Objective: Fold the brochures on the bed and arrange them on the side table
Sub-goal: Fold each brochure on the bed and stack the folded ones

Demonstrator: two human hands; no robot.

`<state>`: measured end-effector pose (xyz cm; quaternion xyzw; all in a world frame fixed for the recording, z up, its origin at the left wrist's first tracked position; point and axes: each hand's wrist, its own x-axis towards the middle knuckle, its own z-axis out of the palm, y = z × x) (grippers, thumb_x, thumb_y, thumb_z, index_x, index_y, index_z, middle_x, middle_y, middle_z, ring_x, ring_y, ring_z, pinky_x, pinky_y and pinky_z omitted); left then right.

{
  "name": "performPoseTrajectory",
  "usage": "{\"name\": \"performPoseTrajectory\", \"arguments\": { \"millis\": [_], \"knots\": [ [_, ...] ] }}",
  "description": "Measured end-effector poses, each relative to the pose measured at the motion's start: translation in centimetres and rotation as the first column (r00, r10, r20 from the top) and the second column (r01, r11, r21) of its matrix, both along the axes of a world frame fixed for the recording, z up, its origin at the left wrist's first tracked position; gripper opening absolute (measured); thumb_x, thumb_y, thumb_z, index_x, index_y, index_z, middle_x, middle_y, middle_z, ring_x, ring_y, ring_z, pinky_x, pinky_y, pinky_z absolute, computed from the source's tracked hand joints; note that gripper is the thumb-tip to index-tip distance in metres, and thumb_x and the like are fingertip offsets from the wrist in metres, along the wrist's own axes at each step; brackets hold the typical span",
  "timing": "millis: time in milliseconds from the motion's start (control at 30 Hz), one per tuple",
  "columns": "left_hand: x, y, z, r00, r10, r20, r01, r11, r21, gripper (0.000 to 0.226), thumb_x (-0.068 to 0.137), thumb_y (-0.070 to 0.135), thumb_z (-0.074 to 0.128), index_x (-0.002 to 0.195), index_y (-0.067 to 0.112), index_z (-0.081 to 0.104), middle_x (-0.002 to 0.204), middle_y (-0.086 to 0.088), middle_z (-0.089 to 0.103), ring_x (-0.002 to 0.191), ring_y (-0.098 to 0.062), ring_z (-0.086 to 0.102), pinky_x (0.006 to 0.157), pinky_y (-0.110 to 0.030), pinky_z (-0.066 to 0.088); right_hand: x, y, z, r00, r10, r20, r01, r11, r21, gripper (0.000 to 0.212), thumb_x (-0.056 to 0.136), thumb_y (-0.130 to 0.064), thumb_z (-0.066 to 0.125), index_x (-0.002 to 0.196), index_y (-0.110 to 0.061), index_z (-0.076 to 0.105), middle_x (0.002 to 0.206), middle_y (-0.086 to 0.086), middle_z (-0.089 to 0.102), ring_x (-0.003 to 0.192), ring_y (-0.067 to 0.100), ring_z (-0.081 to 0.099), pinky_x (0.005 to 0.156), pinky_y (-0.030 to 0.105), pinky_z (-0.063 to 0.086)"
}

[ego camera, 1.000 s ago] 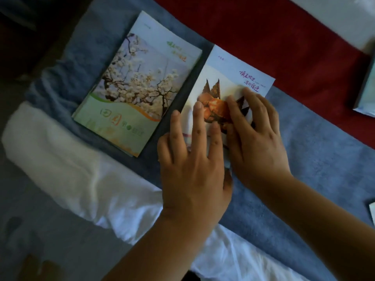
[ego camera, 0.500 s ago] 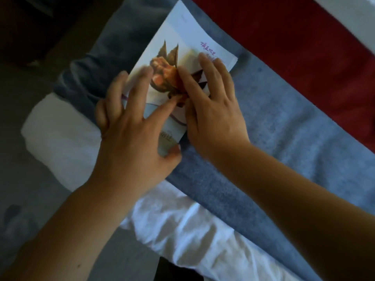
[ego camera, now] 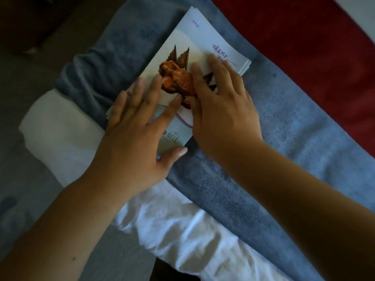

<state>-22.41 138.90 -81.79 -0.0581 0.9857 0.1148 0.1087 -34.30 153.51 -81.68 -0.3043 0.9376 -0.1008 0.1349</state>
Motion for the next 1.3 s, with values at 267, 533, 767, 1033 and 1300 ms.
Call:
{"name": "performPoseTrajectory", "arguments": {
  "millis": [267,533,767,1033,1300],
  "knots": [
    [0.2,1.9,-1.9,0.999,0.047,-0.016,-0.048,0.995,-0.086,0.063,0.107,0.051,0.017,0.165,0.027,0.007,0.172,-0.013,-0.004,0.159,-0.031,-0.004,0.128,-0.052,0.005,-0.4,-0.6,-1.7,0.998,0.052,-0.034,-0.053,0.997,-0.051,0.059,0.107,-0.03,0.032,0.161,-0.005,0.031,0.17,0.017,0.022,0.159,0.034,0.014,0.127,0.041,0.006],
    [-0.4,2.6,-2.1,0.998,0.063,0.0,-0.062,0.99,-0.123,0.063,0.106,0.05,0.019,0.165,0.026,0.014,0.172,-0.014,0.001,0.159,-0.032,0.002,0.128,-0.051,0.006,-0.8,-1.2,-2.7,0.999,0.025,0.047,-0.021,0.996,-0.083,0.064,0.102,-0.036,0.029,0.16,-0.01,0.035,0.169,0.013,0.026,0.159,0.03,0.016,0.13,0.045,0.014],
    [-1.8,4.0,0.4,0.991,0.106,0.081,-0.088,0.975,-0.202,0.058,0.105,0.033,0.038,0.158,0.01,0.032,0.164,-0.031,0.017,0.15,-0.051,0.021,0.116,-0.066,0.03,-2.6,1.5,-0.8,0.974,0.144,0.175,-0.131,0.988,-0.081,0.061,0.111,-0.041,0.034,0.166,-0.024,0.015,0.174,0.003,-0.001,0.16,0.02,-0.009,0.129,0.036,-0.009],
    [-3.6,15.5,2.6,0.997,-0.067,0.036,0.068,0.997,-0.028,0.064,0.102,0.043,0.036,0.156,0.009,0.039,0.162,-0.024,0.029,0.149,-0.047,0.028,0.12,-0.063,0.023,-3.7,20.7,0.7,0.988,-0.123,-0.097,0.126,0.992,0.016,0.066,0.105,-0.036,0.042,0.165,-0.018,0.022,0.173,0.012,0.008,0.16,0.03,0.006,0.127,0.046,0.0],
    [-3.7,34.7,2.0,0.93,-0.367,-0.002,0.366,0.925,0.102,0.064,0.102,0.046,0.037,0.16,0.018,0.034,0.169,-0.014,0.022,0.154,-0.039,0.024,0.12,-0.059,0.028,-0.3,42.3,1.4,0.904,-0.418,-0.088,0.426,0.898,0.107,0.064,0.111,-0.038,0.033,0.166,-0.016,0.012,0.174,0.012,0.0,0.16,0.028,-0.004,0.128,0.043,-0.004]
  ]
}}
